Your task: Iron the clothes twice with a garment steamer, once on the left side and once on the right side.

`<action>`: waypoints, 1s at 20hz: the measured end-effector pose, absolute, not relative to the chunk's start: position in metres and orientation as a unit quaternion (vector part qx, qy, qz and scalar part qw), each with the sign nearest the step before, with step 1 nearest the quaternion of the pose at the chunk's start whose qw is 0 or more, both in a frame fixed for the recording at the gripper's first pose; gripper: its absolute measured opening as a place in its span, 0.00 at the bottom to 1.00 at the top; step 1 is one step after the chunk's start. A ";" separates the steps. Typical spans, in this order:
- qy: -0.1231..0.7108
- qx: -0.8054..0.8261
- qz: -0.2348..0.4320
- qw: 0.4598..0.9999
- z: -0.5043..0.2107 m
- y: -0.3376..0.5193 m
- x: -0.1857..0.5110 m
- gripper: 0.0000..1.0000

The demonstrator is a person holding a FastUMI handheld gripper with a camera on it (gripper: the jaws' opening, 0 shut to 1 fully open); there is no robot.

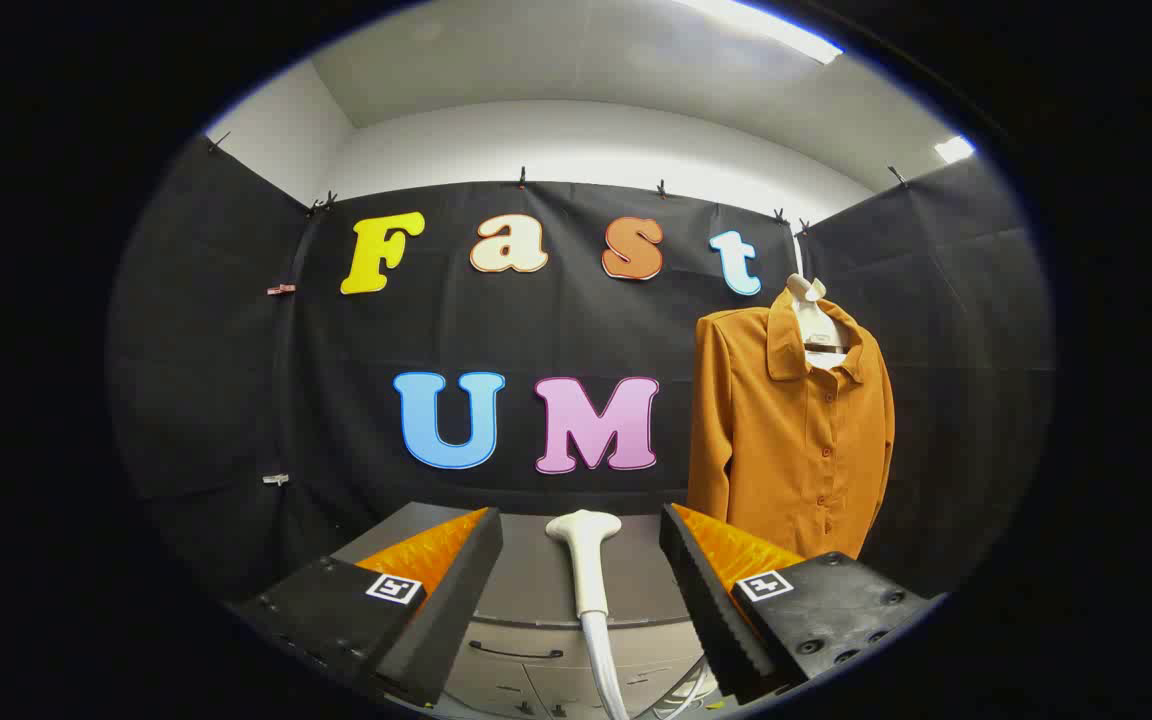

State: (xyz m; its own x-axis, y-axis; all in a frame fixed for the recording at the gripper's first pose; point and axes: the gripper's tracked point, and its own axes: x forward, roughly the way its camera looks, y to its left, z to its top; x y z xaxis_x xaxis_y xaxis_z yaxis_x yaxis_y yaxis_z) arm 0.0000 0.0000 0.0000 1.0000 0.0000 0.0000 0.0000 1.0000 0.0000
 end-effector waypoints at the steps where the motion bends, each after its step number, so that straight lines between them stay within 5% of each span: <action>1: 0.000 0.000 0.000 1.000 0.000 0.001 0.000 0.98; 20: -0.002 -0.009 0.007 1.000 0.001 0.017 -0.001 0.98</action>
